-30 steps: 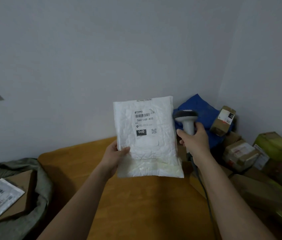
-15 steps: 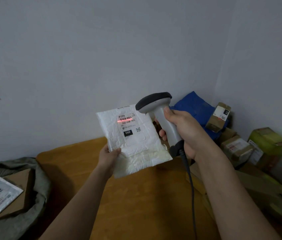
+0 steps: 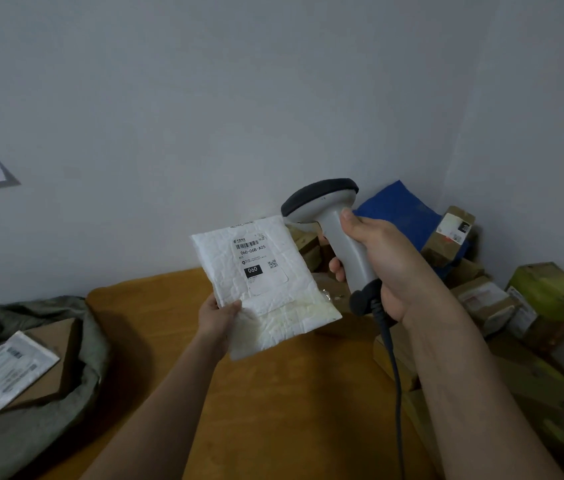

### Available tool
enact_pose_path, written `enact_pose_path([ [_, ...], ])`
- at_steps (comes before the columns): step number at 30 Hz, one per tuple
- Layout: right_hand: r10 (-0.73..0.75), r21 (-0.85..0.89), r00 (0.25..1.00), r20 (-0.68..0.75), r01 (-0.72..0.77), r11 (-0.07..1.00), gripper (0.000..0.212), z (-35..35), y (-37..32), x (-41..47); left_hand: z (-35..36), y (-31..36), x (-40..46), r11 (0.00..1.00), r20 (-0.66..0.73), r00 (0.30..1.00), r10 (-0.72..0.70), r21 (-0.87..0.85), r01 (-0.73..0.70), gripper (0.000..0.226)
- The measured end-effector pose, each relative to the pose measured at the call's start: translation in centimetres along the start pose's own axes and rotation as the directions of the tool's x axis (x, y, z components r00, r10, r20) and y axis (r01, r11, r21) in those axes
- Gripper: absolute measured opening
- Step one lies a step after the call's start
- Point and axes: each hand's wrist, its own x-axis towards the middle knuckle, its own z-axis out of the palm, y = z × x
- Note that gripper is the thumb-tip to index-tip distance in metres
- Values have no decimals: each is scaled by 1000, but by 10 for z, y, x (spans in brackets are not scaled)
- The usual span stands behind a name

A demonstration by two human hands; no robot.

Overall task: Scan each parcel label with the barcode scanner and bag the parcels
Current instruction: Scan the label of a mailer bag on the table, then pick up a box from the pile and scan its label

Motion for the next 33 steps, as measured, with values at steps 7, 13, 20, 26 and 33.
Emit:
enact_pose_path([
  [7, 178, -28, 978, 105, -176, 984, 36, 52, 51, 29, -74, -22, -10, 996, -281, 958, -59, -75, 40, 28],
  [13, 204, -88, 952, 228, -189, 978, 34, 132, 82, 24, -181, -24, -9, 957, -550, 813, -188, -289, 26, 47],
  [20, 207, -103, 957, 201, -190, 976, 33, 236, 106, 19, -292, 0, 13, 919, -669, 713, -212, -384, -86, 56],
  [26, 230, -78, 945, 233, -218, 973, 31, 324, 124, 16, -387, 25, 40, 912, -719, 668, -194, -383, -148, 56],
  [33, 243, -141, 955, 170, -221, 965, 34, 348, 143, 25, -435, 42, 80, 956, -841, 461, -282, -203, 213, 83],
])
